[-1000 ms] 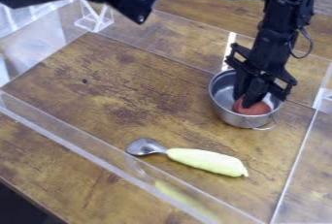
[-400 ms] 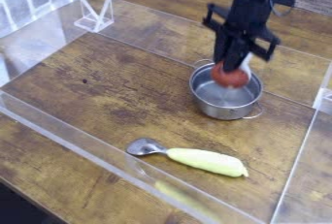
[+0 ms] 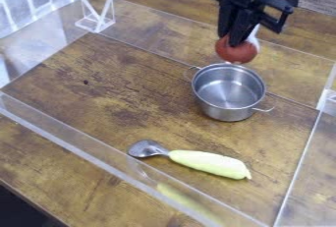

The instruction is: Remove the mushroom from the silver pot and put it on the table

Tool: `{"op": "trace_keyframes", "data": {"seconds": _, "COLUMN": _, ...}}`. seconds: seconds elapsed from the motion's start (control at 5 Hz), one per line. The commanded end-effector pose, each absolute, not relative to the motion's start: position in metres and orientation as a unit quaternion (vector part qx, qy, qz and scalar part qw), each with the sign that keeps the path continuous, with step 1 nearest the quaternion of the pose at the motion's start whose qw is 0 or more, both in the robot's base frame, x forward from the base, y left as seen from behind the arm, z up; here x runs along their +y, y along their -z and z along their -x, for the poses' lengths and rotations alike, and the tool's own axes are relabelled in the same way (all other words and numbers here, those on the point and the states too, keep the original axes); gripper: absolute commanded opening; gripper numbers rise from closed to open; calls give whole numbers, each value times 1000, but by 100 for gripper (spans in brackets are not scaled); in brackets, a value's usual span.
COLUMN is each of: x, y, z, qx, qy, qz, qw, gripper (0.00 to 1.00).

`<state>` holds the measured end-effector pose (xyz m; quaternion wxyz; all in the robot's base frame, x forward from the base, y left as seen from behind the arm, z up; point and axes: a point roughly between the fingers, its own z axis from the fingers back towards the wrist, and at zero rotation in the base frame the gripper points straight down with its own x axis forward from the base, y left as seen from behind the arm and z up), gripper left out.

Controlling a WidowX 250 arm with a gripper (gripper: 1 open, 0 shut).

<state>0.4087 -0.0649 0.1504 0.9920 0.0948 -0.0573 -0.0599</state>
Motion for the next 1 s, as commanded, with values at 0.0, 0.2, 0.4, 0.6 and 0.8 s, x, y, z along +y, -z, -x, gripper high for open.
{"op": "trace_keyframes", "data": {"seconds": 0.0, "x": -78, "y": -160, "z": -417, "qx": -98, "qy": 17, "qz": -96, "qw": 990, "gripper": 0}}
{"op": "trace_keyframes", "data": {"seconds": 0.2, "x": -81, "y": -162, "z": -414, "qx": -104, "qy": -4, "qz": -99, "qw": 990, "gripper": 0}}
{"op": "trace_keyframes", "data": {"seconds": 0.4, "x": -83, "y": -164, "z": -410, "qx": -113, "qy": -16, "qz": -99, "qw": 989, "gripper": 0}}
{"op": "trace_keyframes", "data": {"seconds": 0.6, "x": -82, "y": -173, "z": -413, "qx": -127, "qy": -20, "qz": -98, "qw": 987, "gripper": 0}}
{"op": "trace_keyframes", "data": {"seconds": 0.8, "x": -83, "y": -181, "z": -417, "qx": -140, "qy": -20, "qz": -97, "qw": 985, "gripper": 0}}
